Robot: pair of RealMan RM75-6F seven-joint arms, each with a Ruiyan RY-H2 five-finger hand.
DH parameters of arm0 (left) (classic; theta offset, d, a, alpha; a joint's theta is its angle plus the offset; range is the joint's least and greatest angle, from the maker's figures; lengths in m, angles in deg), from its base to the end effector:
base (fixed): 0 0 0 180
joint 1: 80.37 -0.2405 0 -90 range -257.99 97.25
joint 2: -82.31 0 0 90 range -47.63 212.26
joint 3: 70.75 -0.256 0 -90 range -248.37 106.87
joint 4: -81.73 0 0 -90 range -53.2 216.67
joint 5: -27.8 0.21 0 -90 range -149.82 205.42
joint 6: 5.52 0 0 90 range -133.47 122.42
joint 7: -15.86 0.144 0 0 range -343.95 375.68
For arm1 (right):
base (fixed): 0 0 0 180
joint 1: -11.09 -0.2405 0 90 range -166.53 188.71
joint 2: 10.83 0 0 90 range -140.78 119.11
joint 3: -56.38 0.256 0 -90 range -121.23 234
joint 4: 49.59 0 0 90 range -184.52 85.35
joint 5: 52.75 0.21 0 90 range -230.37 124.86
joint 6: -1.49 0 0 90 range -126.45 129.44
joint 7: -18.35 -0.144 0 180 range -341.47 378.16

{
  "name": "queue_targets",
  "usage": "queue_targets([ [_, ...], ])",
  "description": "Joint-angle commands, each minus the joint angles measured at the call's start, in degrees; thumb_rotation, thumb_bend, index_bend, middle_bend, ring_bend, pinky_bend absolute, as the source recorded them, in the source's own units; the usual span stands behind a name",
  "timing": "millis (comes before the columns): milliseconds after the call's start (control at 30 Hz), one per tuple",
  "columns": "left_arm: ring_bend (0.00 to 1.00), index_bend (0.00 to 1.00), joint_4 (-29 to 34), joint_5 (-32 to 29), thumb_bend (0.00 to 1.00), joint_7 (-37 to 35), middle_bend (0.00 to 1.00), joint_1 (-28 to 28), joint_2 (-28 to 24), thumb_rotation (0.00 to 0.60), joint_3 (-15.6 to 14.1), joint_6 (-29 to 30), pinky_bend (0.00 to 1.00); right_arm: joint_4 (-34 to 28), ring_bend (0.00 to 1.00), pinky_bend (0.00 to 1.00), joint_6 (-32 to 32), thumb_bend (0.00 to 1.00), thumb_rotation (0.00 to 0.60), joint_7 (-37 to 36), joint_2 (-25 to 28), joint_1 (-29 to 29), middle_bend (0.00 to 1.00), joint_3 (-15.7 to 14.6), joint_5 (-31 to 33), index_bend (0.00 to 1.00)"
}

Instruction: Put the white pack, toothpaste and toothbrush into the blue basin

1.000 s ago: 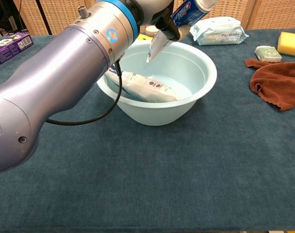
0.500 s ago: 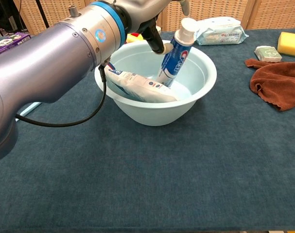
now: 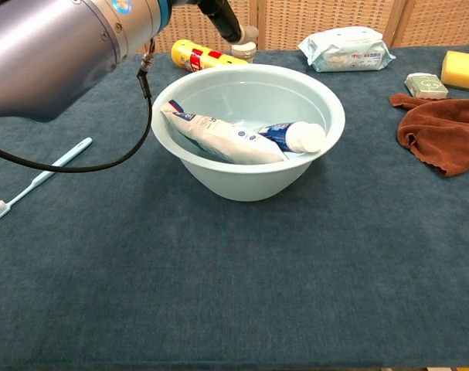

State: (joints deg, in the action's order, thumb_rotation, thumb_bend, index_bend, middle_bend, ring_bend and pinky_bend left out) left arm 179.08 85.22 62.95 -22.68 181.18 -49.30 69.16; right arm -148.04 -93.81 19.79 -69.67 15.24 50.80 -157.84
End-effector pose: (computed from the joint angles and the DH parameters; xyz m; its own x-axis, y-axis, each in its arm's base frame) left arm 0.0295 0.3320 0.0017 0.3643 -0.1164 0.9240 0.7936 -0.4804 -0.3734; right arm -0.2750 -0.0998 0.1663 0.3859 -0.0285 0.9221 -0.9094 -0.1801 0.3750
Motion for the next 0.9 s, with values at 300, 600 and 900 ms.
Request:
queue_targets([
  [300,0.00,0.18,17.14,-2.87,0.30,7.09,0.00,-6.53,-18.84,0.600,-8.73,-2.68,0.16,-0.11,0.00,0.00,0.26,0.11,0.600,1.64,-0.43,0.16,0.00,-0.29,-0.83,0.06],
  [600,0.00,0.23,23.94,-1.58,0.30,5.87,0.00,-11.02,-29.44,0.600,-13.78,-2.27,0.16,-0.38,0.00,0.00,0.43,0.10,0.600,3.90,-1.06,0.44,0.00,-0.53,-1.66,0.06],
  [900,0.00,0.26,23.79,2.56,0.31,0.07,0.00,-18.28,-35.60,0.600,-20.01,0.17,0.16,-0.39,0.00,0.00,-0.30,0.10,0.600,4.51,-1.11,0.80,0.00,-0.76,-2.77,0.06],
])
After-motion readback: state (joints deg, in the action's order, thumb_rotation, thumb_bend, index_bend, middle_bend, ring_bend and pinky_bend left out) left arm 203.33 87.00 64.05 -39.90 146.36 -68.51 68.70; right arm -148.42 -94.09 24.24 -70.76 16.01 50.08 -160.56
